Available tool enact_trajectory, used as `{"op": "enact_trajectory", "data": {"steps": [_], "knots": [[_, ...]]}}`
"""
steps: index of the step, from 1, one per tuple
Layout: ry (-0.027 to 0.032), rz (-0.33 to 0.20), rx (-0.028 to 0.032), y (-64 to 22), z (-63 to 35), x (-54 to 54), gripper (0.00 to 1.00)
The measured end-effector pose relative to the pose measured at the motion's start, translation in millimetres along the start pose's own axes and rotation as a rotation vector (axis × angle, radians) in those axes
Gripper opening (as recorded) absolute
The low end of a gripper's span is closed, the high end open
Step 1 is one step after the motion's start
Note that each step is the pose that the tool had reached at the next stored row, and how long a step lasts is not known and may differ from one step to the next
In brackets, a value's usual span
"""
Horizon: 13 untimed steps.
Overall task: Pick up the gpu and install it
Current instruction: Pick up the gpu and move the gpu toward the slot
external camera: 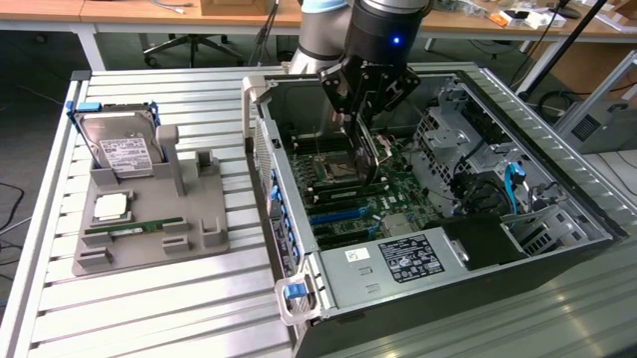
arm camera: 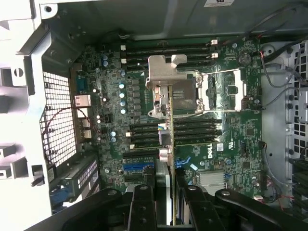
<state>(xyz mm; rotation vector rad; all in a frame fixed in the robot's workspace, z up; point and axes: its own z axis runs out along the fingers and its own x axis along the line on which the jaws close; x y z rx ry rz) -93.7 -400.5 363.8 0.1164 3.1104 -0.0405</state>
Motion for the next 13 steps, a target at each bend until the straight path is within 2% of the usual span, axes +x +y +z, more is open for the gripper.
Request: {"op": "enact_trajectory", "data": {"steps": [13], "knots": [[0.0000,0.000,0.0000,0.4,1.9,-4.4,0.27]]}}
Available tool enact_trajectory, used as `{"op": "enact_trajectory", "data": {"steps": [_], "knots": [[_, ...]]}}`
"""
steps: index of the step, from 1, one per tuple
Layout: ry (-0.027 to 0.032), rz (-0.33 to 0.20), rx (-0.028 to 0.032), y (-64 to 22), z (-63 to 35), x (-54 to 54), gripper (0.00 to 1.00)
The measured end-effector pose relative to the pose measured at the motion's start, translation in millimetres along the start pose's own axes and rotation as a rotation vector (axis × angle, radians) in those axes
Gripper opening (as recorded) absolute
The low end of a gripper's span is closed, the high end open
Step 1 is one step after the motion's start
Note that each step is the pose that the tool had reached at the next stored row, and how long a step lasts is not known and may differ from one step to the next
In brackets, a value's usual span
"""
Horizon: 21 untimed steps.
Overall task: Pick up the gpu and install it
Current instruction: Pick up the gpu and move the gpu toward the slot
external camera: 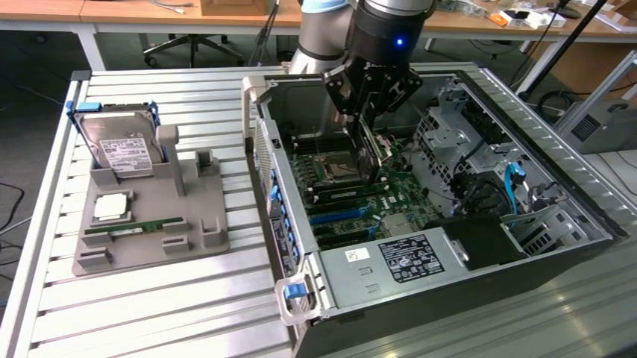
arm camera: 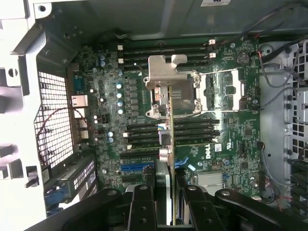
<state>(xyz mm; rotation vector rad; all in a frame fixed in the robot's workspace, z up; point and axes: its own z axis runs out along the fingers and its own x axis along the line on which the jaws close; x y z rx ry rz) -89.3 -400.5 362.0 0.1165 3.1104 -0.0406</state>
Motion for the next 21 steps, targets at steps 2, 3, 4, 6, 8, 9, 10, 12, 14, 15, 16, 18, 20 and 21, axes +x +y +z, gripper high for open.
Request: {"op": "enact_trajectory", "data": {"steps": [2,3,4,6,8,9,10,12,14,15,16,18,20,21], "knots": [[0.0000,0.000,0.0000,0.1,0.4,-1.0,0.27],[0.0000,0.000,0.0000,0.1,0.5,-1.6,0.27],[0.0000,0.000,0.0000,0.2,0.6,-2.1,0.27],[0.0000,0.000,0.0004,0.2,0.6,-3.0,0.27],[0.0000,0.000,0.0005,0.3,0.7,-4.0,0.27],[0.0000,0.000,0.0005,0.4,0.7,-4.9,0.27],[0.0000,0.000,0.0005,0.5,0.7,-5.7,0.27],[-0.0001,0.000,0.0005,0.6,0.8,-8.3,0.27],[-0.0001,0.000,0.0004,0.8,0.9,-9.9,0.27],[-0.0001,0.000,0.0005,0.8,0.9,-10.6,0.27],[-0.0001,0.000,0.0005,0.9,0.9,-11.5,0.27],[-0.0002,0.000,0.0004,1.0,1.0,-12.6,0.27],[-0.0001,0.000,0.0006,1.0,1.0,-13.6,0.27],[0.0000,0.000,0.0007,1.1,1.0,-14.0,0.27]]}}
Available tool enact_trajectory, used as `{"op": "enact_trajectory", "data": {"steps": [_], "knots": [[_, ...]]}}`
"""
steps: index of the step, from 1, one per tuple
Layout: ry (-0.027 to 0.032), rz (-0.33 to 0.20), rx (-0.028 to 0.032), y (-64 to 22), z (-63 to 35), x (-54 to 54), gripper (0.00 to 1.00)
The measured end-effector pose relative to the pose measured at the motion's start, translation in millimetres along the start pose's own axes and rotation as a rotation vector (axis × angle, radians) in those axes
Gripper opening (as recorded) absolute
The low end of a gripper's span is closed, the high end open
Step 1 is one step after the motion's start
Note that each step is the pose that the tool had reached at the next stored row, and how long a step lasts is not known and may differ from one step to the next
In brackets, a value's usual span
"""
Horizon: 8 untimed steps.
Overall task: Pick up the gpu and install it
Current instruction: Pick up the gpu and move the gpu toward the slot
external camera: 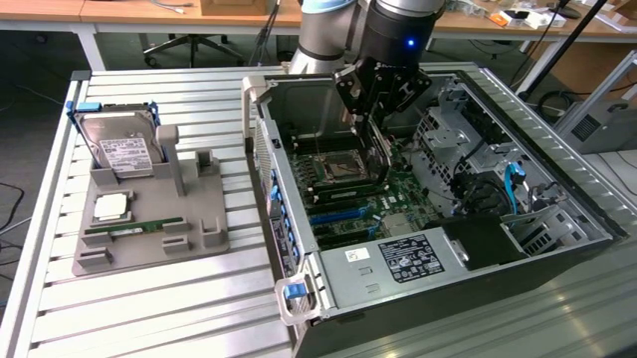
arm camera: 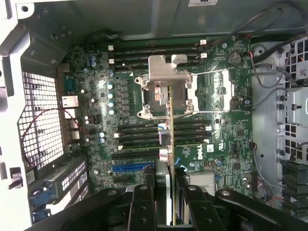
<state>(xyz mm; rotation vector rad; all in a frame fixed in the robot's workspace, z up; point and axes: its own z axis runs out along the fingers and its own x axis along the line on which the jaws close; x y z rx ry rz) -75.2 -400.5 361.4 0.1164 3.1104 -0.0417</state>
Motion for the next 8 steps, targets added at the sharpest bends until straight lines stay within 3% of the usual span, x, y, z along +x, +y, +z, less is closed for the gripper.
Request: {"op": "enact_trajectory", "data": {"steps": [8], "knots": [[-0.0001,0.000,0.0006,0.4,0.2,-4.7,0.27]]}}
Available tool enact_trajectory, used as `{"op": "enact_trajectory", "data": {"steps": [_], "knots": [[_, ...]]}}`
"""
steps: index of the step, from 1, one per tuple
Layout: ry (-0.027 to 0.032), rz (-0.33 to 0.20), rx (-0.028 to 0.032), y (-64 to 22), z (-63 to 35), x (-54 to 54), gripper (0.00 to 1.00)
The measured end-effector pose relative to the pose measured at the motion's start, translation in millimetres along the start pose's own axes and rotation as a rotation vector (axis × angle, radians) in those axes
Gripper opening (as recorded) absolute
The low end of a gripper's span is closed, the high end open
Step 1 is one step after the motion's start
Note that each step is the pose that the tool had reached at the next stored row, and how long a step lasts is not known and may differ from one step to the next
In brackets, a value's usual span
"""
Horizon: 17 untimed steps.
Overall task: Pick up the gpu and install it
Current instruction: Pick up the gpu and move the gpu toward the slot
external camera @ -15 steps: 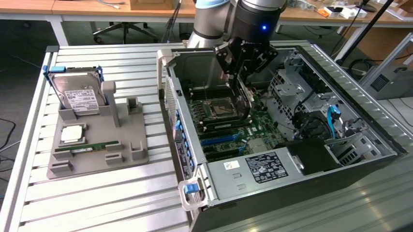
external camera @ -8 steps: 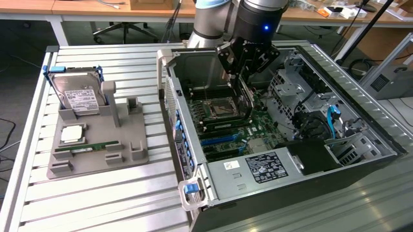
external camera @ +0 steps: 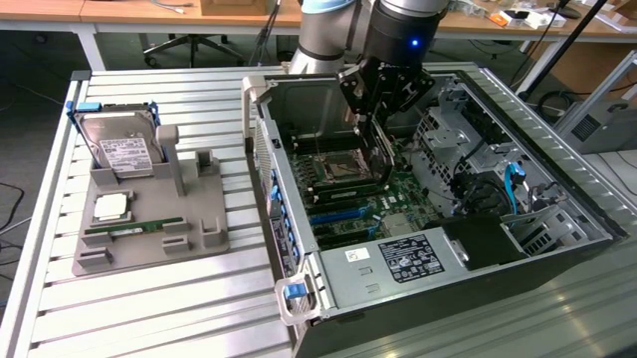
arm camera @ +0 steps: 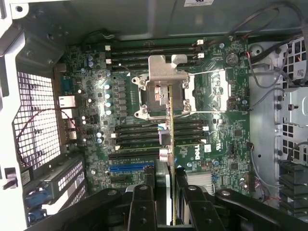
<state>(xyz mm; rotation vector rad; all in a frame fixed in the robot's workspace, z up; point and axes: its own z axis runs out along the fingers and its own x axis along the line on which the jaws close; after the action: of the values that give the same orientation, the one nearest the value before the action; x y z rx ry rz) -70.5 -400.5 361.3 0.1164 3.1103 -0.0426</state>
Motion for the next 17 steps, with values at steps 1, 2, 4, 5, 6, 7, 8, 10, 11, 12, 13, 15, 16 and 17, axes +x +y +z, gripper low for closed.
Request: {"op": "enact_trajectory", "data": {"steps": [1,2,4,5,6,7,8,10,11,12,13,15,16,17], "knots": [[0.0000,0.000,0.0001,0.0,0.0,-0.4,0.27],[0.0000,0.000,0.0001,0.1,0.0,-0.8,0.27],[0.0000,0.000,0.0003,0.1,0.1,-1.6,0.27],[0.0000,0.000,0.0004,0.1,0.1,-2.0,0.27],[0.0000,0.000,0.0006,0.2,0.1,-2.8,0.27],[-0.0001,0.000,0.0007,0.2,0.2,-3.3,0.27],[-0.0001,0.000,0.0008,0.3,0.2,-3.7,0.27],[-0.0001,0.000,0.0009,0.3,0.2,-4.4,0.27],[-0.0001,0.000,0.0011,0.4,0.2,-4.8,0.27],[-0.0001,0.000,0.0012,0.4,0.3,-5.2,0.27],[-0.0001,0.000,0.0014,0.4,0.3,-5.9,0.27],[-0.0001,0.000,0.0017,0.5,0.3,-6.8,0.27],[-0.0002,0.000,0.0018,0.6,0.4,-7.3,0.27],[-0.0002,0.000,0.0020,0.6,0.4,-7.9,0.27]]}}
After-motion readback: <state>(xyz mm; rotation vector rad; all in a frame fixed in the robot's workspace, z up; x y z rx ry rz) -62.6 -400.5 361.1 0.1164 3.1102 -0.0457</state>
